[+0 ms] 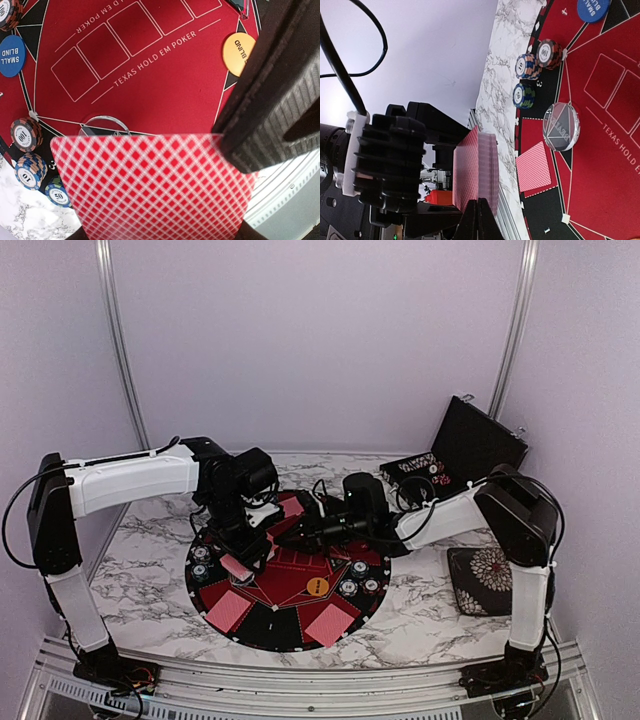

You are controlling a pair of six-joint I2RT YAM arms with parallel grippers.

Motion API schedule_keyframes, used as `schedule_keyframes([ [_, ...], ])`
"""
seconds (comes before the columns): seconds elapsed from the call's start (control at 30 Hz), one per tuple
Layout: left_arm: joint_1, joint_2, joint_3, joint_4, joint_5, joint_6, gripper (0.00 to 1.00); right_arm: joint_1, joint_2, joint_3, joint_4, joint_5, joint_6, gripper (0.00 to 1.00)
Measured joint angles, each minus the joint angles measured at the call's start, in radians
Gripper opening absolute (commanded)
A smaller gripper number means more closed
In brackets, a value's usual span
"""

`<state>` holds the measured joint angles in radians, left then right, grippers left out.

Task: Distribute texas hold em gaming equipment
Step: Pick up the poker card from the face-down deck piles.

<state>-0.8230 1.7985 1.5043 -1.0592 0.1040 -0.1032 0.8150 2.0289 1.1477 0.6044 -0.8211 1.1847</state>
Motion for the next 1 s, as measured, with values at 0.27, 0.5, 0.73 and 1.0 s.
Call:
schedule_keyframes([
  [0.27, 0.0, 0.0, 0.0, 0.001, 0.0, 0.0, 0.46, -0.005, 0.0, -0.016, 0.033, 0.0, 0.028, 0.0],
  [0.5, 0.0, 0.0, 0.0, 0.0, 0.0, 0.0, 0.46, -0.025, -0.006, -0.034, 0.056, 0.0, 0.051, 0.0],
  [0.73, 0.0, 0.0, 0.0, 0.0, -0.004, 0.0, 0.46, -0.036, -0.023, -0.042, 0.072, 0.0, 0.067, 0.0],
  [1.0, 0.0, 0.0, 0.0, 0.001, -0.008, 0.0, 0.46, -0.055, -0.045, -0.071, 0.084, 0.001, 0.073, 0.0],
])
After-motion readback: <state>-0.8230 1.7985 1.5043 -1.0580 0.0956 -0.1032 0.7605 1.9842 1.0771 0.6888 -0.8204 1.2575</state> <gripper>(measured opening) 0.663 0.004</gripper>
